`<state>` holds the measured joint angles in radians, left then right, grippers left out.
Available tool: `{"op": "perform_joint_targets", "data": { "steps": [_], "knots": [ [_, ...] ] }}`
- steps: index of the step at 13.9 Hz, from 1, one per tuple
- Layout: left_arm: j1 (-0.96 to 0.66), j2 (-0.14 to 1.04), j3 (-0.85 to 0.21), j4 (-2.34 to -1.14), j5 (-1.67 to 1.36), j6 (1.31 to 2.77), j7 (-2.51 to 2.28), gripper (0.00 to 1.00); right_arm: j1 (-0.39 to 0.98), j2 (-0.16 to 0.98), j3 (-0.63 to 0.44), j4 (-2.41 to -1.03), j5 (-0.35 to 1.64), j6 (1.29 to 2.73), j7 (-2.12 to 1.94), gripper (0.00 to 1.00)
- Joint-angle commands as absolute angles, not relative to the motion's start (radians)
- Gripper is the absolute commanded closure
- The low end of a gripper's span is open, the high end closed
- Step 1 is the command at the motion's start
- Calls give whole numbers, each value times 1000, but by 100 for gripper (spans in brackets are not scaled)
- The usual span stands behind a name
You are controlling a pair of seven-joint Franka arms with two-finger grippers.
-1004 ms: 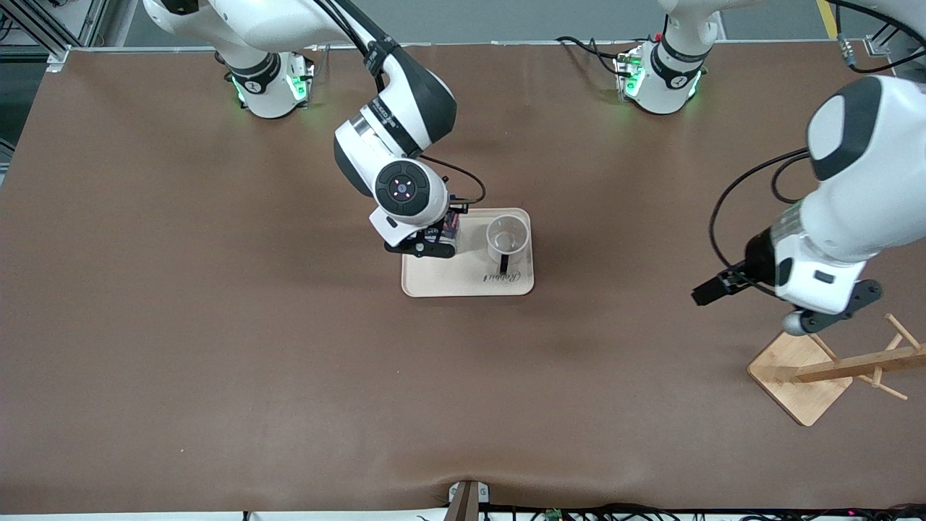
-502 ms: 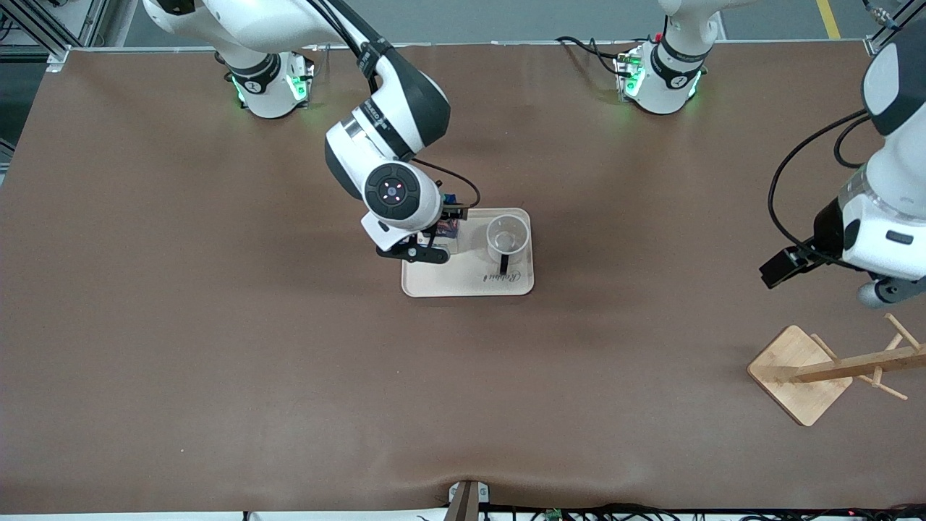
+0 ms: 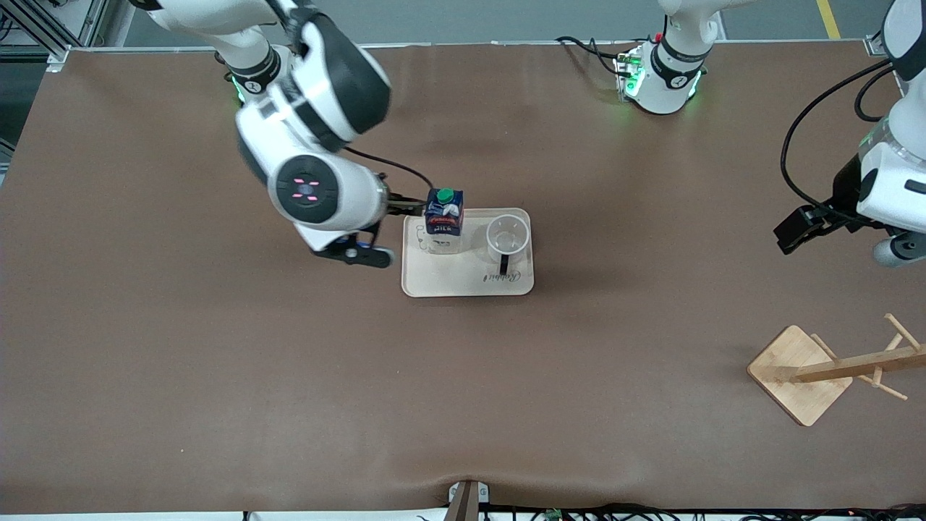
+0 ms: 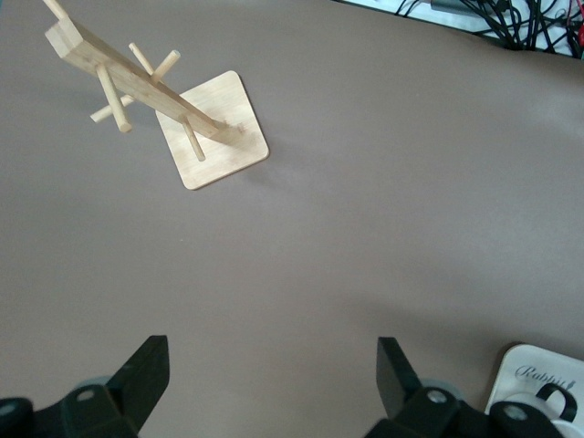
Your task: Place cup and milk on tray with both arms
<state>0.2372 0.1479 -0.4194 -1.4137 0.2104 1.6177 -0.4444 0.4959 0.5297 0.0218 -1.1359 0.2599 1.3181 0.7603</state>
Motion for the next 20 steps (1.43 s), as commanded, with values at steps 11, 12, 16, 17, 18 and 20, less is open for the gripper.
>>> {"op": "perform_joint_targets", "data": {
  "steps": [11,12,16,17,18,20],
  "knots": [
    [-60,-113,-80,-1681,72,1647,-229,0,184,287,35,-1157,-51,1244,232,0],
    [-63,-127,-80,-1696,72,1649,-218,0,146,267,34,-1176,-51,1255,144,0],
    [-23,-101,-80,-1671,22,1641,-106,0,25,103,32,-1423,-51,1401,14,0],
    [-17,-101,-80,-1672,18,1638,-101,0,12,36,32,-1530,-51,1484,11,0],
    [-15,-101,-80,-1672,17,1632,-98,0,-17,-32,32,-1643,-51,1561,2,0],
    [-21,-98,-81,-1671,17,1614,-100,0,-40,-67,31,-1703,-51,1568,-28,0]
  ]
}}
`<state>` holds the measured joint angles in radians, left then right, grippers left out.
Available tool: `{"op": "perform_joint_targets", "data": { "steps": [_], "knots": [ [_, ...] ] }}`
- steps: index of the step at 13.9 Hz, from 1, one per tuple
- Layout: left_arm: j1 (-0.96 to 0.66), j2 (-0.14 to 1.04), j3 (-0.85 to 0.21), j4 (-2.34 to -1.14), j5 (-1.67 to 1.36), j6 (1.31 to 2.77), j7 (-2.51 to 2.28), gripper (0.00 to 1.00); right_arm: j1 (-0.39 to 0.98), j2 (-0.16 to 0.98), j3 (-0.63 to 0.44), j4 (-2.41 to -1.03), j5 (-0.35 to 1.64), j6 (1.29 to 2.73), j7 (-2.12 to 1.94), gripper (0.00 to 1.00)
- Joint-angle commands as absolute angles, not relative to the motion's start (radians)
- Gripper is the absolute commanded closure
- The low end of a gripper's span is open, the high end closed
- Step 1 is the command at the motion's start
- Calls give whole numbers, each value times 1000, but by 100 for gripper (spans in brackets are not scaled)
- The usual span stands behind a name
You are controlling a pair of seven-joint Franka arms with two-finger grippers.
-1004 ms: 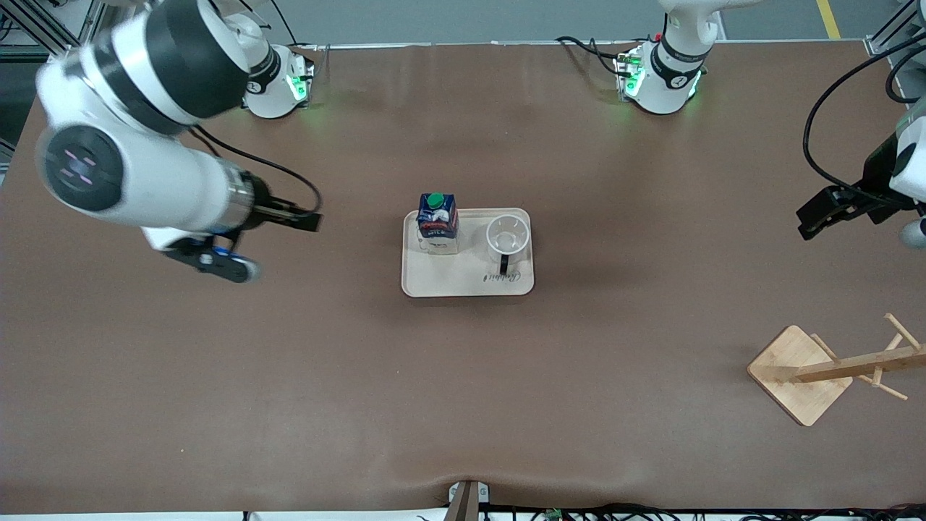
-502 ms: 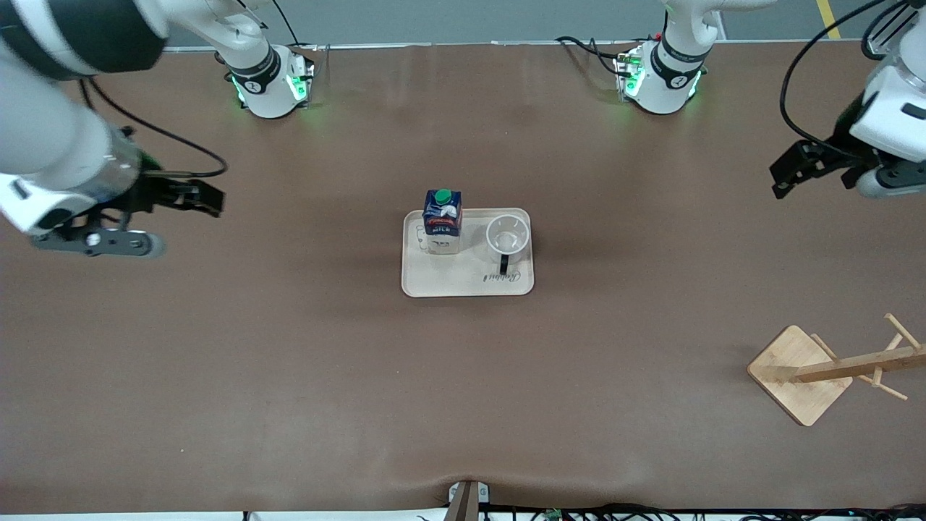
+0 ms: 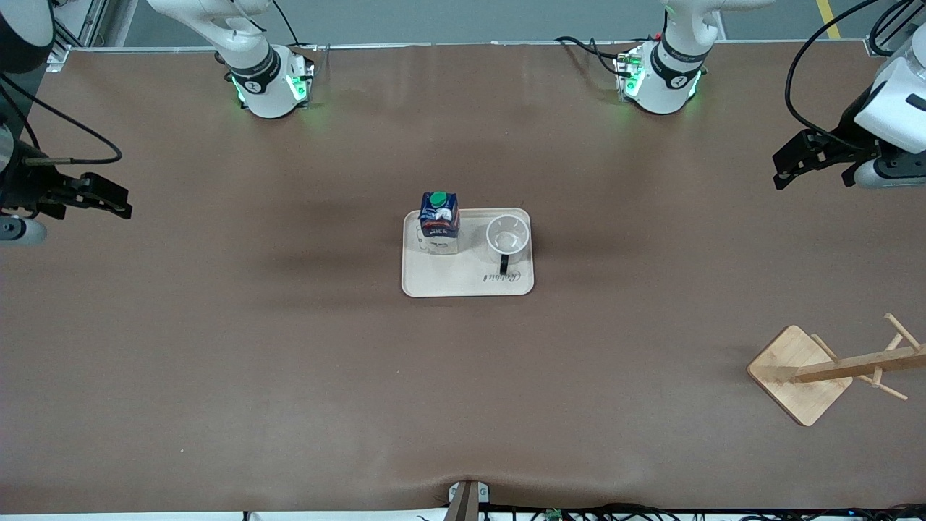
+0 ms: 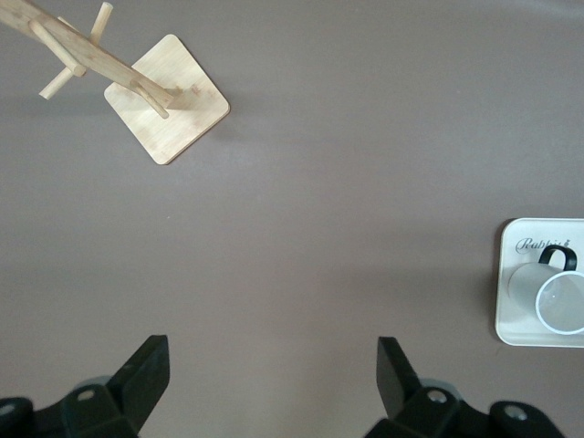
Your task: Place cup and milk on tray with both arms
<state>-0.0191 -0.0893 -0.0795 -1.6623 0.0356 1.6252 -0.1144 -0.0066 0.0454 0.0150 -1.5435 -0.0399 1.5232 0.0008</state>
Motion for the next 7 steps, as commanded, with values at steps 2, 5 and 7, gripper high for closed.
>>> {"op": "perform_joint_targets", "data": {
  "steps": [2,5,7],
  "knots": [
    [-23,-97,-84,-1666,17,1592,-103,0,-77,-63,32,-1695,-25,1551,-28,0],
    [-23,-94,-86,-1652,17,1574,-100,0,-84,-52,32,-1640,-2,1517,-28,0],
    [-25,-91,-86,-1635,17,1574,-104,0,-92,-46,32,-1628,-3,1517,-29,0]
  ]
}}
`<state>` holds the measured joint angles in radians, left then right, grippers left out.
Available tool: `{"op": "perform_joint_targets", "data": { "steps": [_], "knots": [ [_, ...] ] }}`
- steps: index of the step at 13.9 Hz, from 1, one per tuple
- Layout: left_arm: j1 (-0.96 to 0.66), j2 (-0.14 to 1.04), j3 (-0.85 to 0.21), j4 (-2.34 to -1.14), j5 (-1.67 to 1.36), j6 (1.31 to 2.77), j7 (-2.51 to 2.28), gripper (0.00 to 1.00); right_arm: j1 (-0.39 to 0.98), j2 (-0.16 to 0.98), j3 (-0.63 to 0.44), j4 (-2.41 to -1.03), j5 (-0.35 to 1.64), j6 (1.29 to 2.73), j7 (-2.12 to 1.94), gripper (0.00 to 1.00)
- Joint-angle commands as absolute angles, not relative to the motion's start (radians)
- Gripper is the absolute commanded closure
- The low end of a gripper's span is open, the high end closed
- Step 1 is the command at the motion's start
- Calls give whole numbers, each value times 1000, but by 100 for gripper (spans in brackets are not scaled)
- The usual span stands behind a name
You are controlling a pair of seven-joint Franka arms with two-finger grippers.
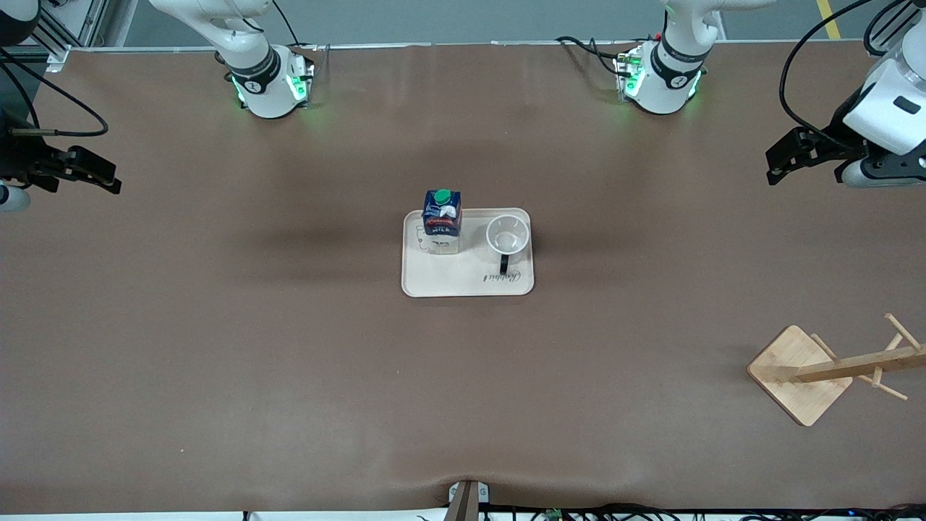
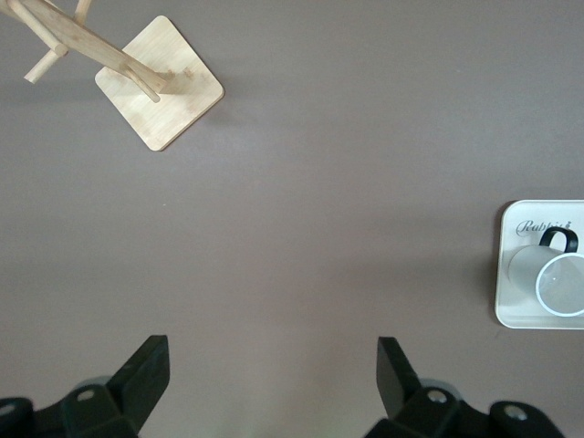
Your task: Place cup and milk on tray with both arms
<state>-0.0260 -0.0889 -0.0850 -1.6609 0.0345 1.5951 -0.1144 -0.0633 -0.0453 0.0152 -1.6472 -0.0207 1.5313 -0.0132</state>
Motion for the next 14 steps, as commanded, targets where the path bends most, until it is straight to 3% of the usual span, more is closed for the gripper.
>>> {"op": "perform_joint_targets", "data": {
  "steps": [1,14],
  "knots": [
    [-26,-81,-89,-1629,18,1574,-110,0,-92,-46,32,-1628,-3,1516,-28,0],
    [-28,-63,-91,-1595,32,1551,-118,0,-83,-44,35,-1615,-2,1517,-26,0]
  ]
}}
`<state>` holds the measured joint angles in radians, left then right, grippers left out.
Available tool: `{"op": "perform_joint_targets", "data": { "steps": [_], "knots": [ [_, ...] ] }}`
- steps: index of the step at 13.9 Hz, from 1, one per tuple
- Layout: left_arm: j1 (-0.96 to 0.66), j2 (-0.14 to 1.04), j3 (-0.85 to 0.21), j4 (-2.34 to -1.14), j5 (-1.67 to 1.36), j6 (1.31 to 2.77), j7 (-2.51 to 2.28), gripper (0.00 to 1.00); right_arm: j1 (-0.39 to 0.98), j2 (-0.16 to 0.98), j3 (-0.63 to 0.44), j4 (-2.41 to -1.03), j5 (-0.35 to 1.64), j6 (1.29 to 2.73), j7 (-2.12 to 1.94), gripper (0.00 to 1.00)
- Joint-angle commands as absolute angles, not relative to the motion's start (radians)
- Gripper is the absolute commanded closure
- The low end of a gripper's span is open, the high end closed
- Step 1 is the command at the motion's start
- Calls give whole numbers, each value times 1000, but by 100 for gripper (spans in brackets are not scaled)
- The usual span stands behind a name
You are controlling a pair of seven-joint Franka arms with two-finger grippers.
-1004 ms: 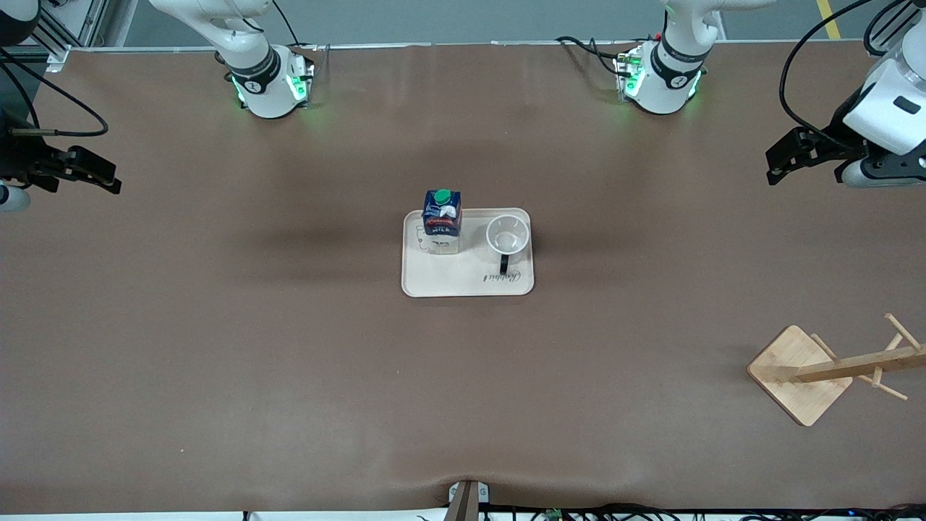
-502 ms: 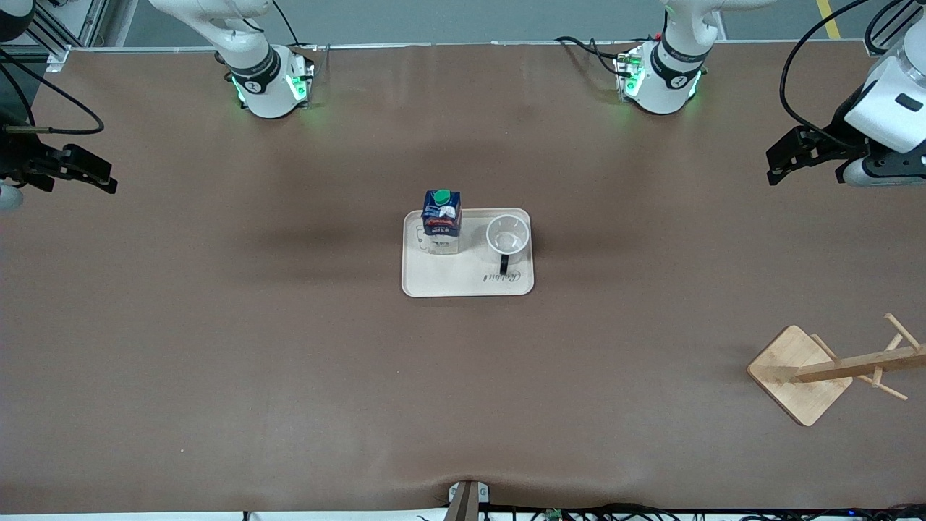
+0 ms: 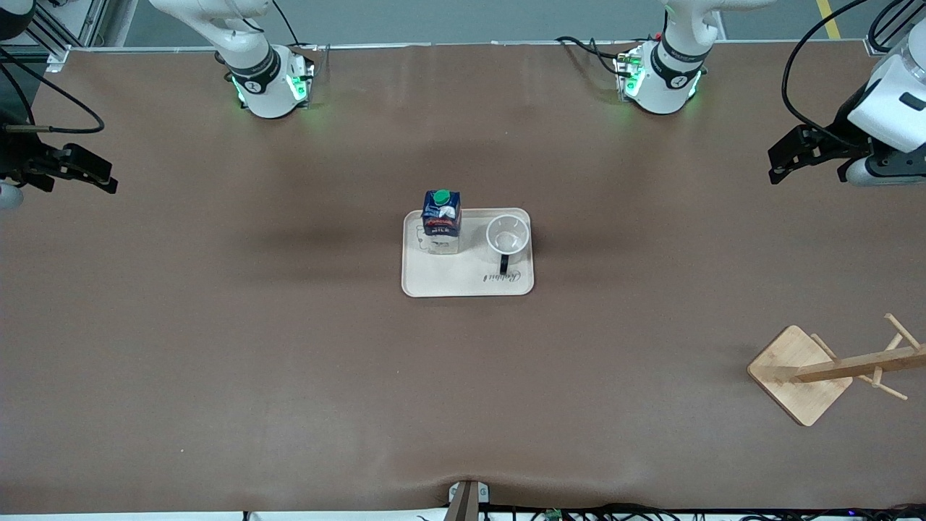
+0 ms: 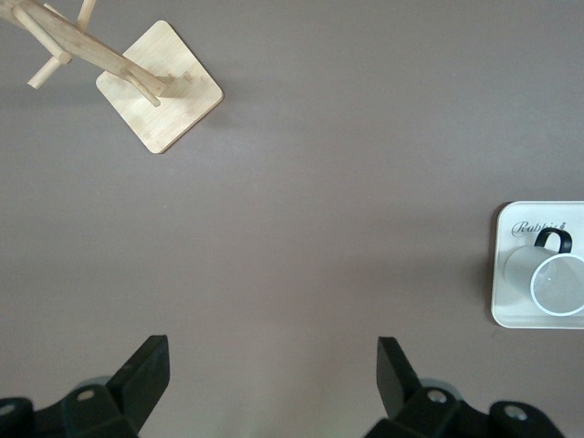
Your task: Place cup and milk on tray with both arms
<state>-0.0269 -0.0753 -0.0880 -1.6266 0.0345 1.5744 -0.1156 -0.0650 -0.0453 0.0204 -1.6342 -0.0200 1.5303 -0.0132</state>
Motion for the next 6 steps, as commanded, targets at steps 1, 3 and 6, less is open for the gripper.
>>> {"op": "perform_joint_targets", "data": {
  "steps": [1,3,6],
  "knots": [
    [-29,-63,-91,-1595,32,1551,-121,0,-83,-44,35,-1615,0,1516,-26,0],
    [-29,-63,-91,-1592,31,1551,-124,0,-83,-44,35,-1615,0,1516,-26,0],
    [-29,-63,-92,-1594,23,1549,-124,0,-81,-44,37,-1617,2,1514,-26,0]
  ]
}}
